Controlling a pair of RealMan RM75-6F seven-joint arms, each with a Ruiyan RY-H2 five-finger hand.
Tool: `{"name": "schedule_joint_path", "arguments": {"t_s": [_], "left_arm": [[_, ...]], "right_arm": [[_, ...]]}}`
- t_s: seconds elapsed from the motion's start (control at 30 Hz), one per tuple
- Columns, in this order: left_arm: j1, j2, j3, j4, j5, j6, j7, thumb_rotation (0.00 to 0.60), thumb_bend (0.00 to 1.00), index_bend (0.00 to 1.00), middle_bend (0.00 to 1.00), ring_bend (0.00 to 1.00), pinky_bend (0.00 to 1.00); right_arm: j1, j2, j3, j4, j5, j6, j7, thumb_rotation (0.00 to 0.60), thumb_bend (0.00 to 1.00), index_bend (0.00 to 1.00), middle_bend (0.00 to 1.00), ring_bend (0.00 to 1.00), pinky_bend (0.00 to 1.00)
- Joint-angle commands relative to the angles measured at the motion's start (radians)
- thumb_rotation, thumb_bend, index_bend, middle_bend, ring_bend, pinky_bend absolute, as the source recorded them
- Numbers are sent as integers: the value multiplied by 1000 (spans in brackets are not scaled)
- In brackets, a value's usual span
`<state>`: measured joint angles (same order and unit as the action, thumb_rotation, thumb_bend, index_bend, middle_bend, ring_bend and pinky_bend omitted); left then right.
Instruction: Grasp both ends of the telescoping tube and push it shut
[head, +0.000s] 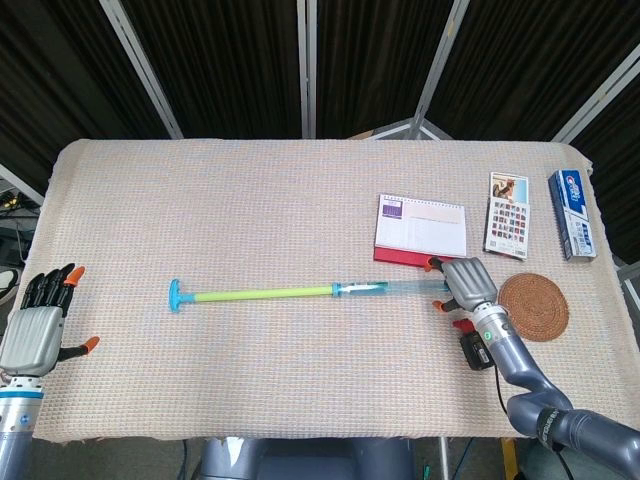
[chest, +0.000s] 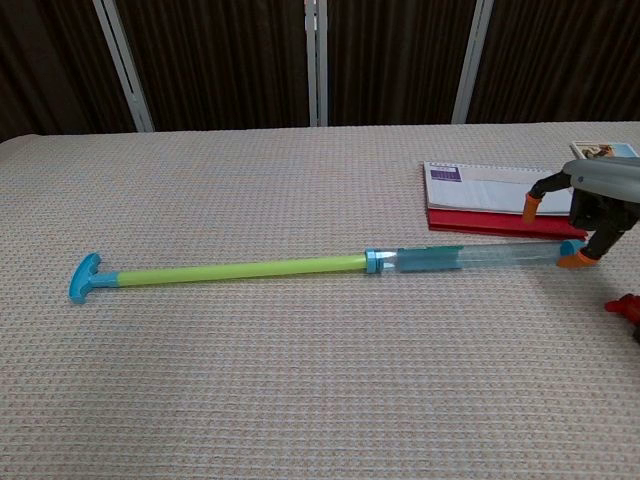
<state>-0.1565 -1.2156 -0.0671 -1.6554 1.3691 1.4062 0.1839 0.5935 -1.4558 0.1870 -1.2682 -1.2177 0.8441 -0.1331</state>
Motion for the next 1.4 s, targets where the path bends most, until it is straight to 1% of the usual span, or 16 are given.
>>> {"name": "schedule_joint_path", "arguments": {"t_s": [0.03, 0.2, 0.73, 0.9, 1.0, 1.07, 1.1, 1.13, 1.17, 1.2, 1.23, 1.27, 1.3, 1.33, 1.37, 1.4], "left_arm": [[-1, -1, 0, 1, -1, -2, 0, 600, 0, 0, 0, 0, 0], [-3, -4, -1, 6, -6, -9, 3, 600, 0, 0, 0, 0, 0], [-7, -10, -3, 13, -19, -24, 7, 600, 0, 0, 0, 0, 0], [-10, -12, -3, 15, -24, -31, 10, 600, 0, 0, 0, 0, 0], [-15, -14, -3, 16, -28, -42, 14, 600, 0, 0, 0, 0, 0], [-29, -22, -8, 21, -30, -59, 24, 600, 0, 0, 70, 23, 20], [-34, -26, -10, 24, -30, -63, 27, 600, 3, 0, 155, 78, 69], [-43, -33, -15, 29, -31, -71, 29, 600, 25, 0, 266, 162, 145], [-53, -41, -19, 32, -34, -84, 28, 600, 76, 0, 402, 292, 272], [-71, -53, -24, 37, -33, -108, 26, 600, 115, 0, 476, 372, 363], [-122, -82, -34, 59, -20, -170, 24, 600, 174, 3, 563, 471, 489], [-145, -98, -42, 76, -21, -198, 24, 600, 212, 27, 627, 546, 605], [-168, -115, -48, 91, -20, -223, 23, 600, 226, 55, 660, 585, 668], [-196, -137, -57, 113, -18, -253, 21, 600, 256, 116, 706, 634, 742], [-216, -154, -63, 129, -16, -273, 18, 600, 288, 189, 746, 670, 800], [-233, -168, -66, 142, -14, -290, 14, 600, 313, 229, 769, 688, 829]], "right_arm": [[5, -12, -6, 16, 0, 2, -12, 600, 153, 378, 1000, 1000, 1000], [23, -62, -16, 82, 14, 0, -57, 600, 174, 389, 1000, 1000, 1000], [46, -118, -25, 163, 26, -4, -68, 600, 175, 447, 1000, 1000, 1000], [47, -116, -29, 163, 27, -7, -66, 600, 241, 555, 1000, 1000, 1000], [45, -110, -29, 150, 27, -3, -62, 600, 286, 591, 1000, 1000, 1000], [41, -101, -27, 129, 33, -1, -59, 600, 297, 606, 1000, 1000, 1000], [41, -97, -27, 122, 35, -1, -60, 600, 302, 609, 1000, 1000, 1000], [39, -92, -27, 112, 39, -1, -61, 600, 306, 611, 1000, 1000, 1000], [38, -86, -27, 101, 43, -2, -63, 600, 311, 612, 1000, 1000, 1000], [37, -80, -26, 90, 48, -2, -66, 600, 314, 614, 1000, 1000, 1000], [34, -69, -25, 67, 59, -3, -72, 600, 314, 614, 1000, 1000, 1000], [34, -61, -24, 53, 68, -5, -80, 600, 313, 615, 1000, 1000, 1000], [34, -55, -23, 41, 77, -8, -89, 600, 313, 616, 1000, 1000, 1000], [34, -48, -22, 26, 90, -10, -100, 600, 313, 616, 1000, 1000, 1000], [35, -44, -22, 17, 98, -9, -109, 600, 314, 617, 1000, 1000, 1000], [35, -41, -22, 10, 105, -9, -116, 600, 316, 619, 1000, 1000, 1000]]}}
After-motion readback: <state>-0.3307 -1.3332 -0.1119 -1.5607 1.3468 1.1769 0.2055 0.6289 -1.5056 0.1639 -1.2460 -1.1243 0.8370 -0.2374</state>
